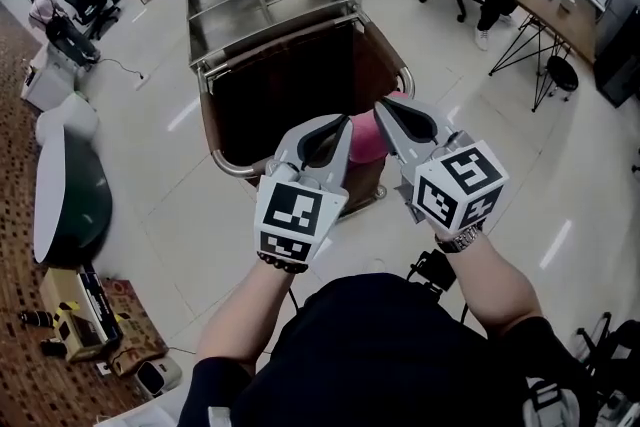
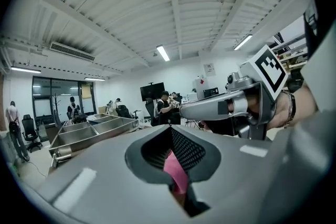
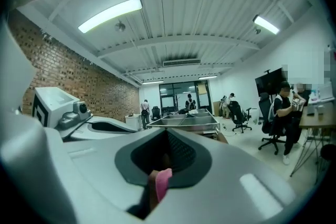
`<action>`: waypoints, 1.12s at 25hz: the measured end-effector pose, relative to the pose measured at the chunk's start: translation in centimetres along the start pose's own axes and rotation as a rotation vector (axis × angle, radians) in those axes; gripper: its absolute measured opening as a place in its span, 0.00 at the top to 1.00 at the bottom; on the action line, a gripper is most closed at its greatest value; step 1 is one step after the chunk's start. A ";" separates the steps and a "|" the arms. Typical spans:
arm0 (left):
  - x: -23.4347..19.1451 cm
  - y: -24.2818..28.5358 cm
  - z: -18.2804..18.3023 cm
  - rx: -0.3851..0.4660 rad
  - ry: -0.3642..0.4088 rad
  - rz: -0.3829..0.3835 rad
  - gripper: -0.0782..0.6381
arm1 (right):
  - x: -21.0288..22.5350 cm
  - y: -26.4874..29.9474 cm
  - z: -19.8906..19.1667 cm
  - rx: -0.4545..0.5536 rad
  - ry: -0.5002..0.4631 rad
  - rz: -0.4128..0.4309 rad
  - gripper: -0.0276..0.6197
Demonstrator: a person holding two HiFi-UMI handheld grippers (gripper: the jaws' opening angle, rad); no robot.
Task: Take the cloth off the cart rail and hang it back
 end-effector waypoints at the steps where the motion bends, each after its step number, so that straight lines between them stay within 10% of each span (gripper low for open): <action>1: 0.1 -0.8 -0.3 0.008 0.000 -0.007 0.89 | -0.9 -0.3 -0.2 0.007 -0.010 -0.009 0.96; 28: 2.3 -14.0 -0.7 0.115 -0.047 -0.142 0.89 | -16.8 -5.6 1.5 0.027 -0.138 -0.164 0.96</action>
Point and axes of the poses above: the fingertips, and each gripper's own axes: y forward along the fingers, x to its right, z out of its top, the point moved 7 cm from there along -y, backward along the fingers, and after that the axes turned 9 degrees about -y, right-handed, at the moved point
